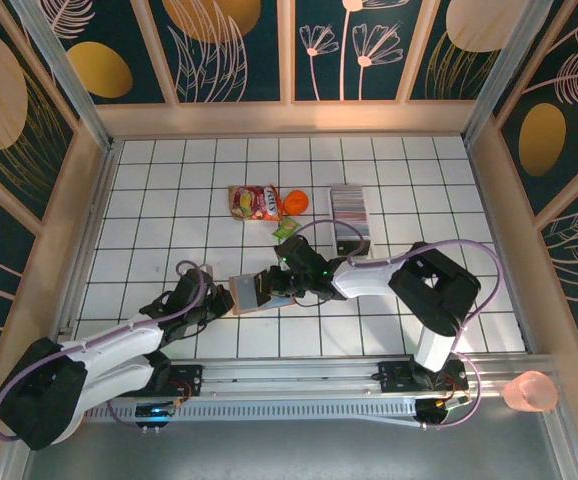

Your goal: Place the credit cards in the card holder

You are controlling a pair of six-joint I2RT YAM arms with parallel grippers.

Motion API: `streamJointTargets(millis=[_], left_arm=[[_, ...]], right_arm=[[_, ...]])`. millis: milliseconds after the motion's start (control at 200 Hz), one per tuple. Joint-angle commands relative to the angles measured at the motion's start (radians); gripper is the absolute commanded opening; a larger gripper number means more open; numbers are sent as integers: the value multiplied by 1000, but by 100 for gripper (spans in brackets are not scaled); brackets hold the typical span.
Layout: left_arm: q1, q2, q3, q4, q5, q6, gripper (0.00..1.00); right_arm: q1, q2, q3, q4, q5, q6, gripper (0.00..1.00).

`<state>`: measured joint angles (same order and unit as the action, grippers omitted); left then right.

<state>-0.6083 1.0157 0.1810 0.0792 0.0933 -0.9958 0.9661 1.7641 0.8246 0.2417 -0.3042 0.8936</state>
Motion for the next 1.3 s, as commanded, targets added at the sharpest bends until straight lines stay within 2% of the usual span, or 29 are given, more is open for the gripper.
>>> streamJointTargets(millis=[0, 205, 400, 651, 786, 996, 1296], left_arm=[[-4, 5, -24, 13, -9, 16, 0], [-5, 3, -28, 13, -12, 15, 0], [-5, -8, -32, 7, -9, 16, 0], [-5, -18, -34, 5, -9, 10, 0], [-4, -17, -34, 6, -12, 10, 0], [-5, -13, -34, 11, -7, 11, 0], [-5, -12, -37, 14, -11, 11, 0]], right_arm=[[12, 20, 7, 27, 22, 29, 0], [13, 19, -1, 42, 29, 32, 0], [10, 7, 40, -54, 78, -57, 0], [3, 14, 81, -129, 71, -151, 0], [5, 32, 73, -87, 17, -137, 0], [5, 36, 56, -62, 2, -112, 0], [6, 19, -28, 82, -34, 37, 0]])
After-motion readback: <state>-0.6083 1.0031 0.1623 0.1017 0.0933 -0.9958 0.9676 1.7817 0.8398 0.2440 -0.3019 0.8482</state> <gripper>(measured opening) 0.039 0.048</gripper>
